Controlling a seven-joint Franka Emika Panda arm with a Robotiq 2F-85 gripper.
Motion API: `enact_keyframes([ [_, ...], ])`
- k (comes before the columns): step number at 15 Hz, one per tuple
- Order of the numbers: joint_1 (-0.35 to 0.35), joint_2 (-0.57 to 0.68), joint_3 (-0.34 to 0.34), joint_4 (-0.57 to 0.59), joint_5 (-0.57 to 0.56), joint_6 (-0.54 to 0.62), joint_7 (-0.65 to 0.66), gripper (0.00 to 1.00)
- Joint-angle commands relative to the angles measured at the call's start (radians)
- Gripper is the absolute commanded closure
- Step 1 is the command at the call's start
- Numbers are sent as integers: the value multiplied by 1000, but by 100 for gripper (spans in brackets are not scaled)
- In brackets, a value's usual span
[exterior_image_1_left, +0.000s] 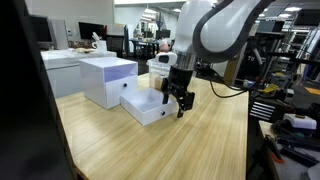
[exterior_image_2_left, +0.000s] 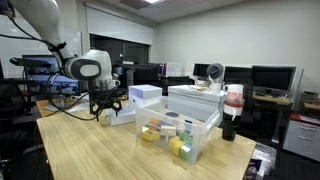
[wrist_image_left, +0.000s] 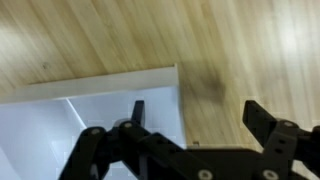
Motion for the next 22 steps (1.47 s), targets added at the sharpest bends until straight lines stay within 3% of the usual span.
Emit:
enact_keyframes([
  [1, -85, 172, 46, 102, 25, 84, -99, 0],
  [2, -108, 200, 65, 123, 19, 93, -103, 0],
  [3, -128, 211, 86, 143, 21, 95, -103, 17],
  [5, -150, 211, 115, 162, 16, 84, -99, 35],
  [7, -163, 198, 136, 160, 11, 76, -96, 9],
  [9, -153, 193, 128, 156, -14, 80, -65, 0],
  [22, -93, 58, 106, 86, -70, 56, 73, 0],
])
